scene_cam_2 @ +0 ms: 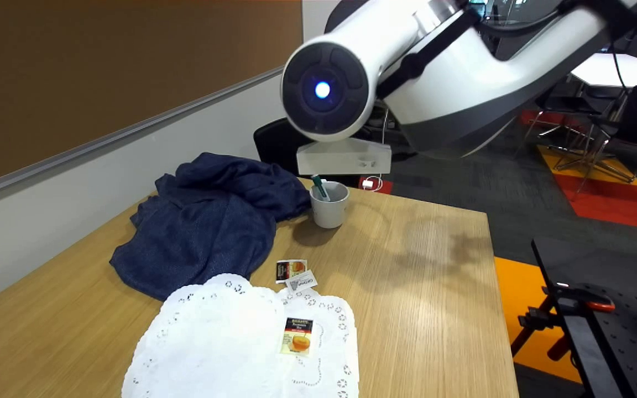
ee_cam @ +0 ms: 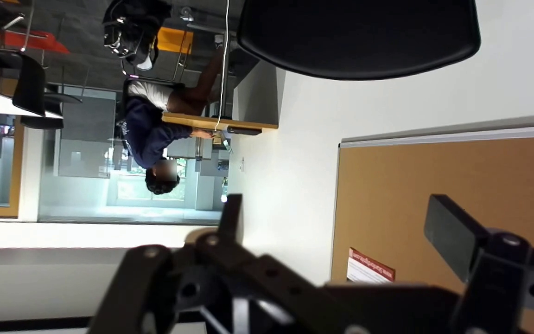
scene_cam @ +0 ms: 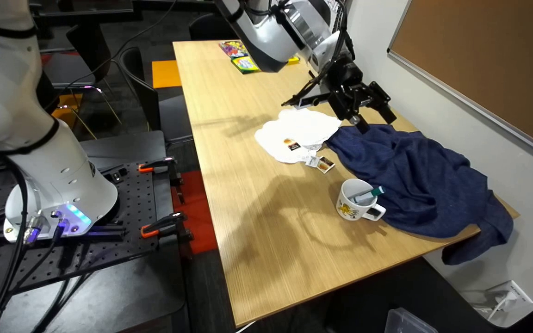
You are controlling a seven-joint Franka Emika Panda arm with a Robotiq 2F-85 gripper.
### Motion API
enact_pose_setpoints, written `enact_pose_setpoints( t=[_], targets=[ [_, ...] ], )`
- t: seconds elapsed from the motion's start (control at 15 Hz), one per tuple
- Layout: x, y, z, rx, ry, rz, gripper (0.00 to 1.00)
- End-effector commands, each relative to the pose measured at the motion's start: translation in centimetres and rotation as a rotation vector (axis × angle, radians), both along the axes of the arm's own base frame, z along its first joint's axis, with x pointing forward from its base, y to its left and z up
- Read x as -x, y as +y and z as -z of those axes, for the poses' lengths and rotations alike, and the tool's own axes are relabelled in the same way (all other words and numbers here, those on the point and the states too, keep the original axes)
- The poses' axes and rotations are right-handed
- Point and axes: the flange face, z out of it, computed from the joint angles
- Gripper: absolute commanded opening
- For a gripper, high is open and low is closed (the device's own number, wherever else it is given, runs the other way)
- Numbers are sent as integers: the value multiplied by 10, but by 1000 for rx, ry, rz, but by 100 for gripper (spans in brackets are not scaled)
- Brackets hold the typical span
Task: Put the marker in the cup
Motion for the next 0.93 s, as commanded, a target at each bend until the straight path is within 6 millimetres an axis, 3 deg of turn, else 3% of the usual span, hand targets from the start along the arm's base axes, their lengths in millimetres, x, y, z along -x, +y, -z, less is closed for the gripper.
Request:
enact_pose_setpoints(
  t=[0.0,0.2,0.47,0.53,0.87],
  targets=[
    [33,12,-38,-37,13,-28,100],
    [47,24,-53,-71,17,-47,100],
    [62,47,-58,-116,39,-111,100],
    [47,38,-52,-88,17,-71,100],
    [55,48,-52,-96,24,-95,100]
  ],
)
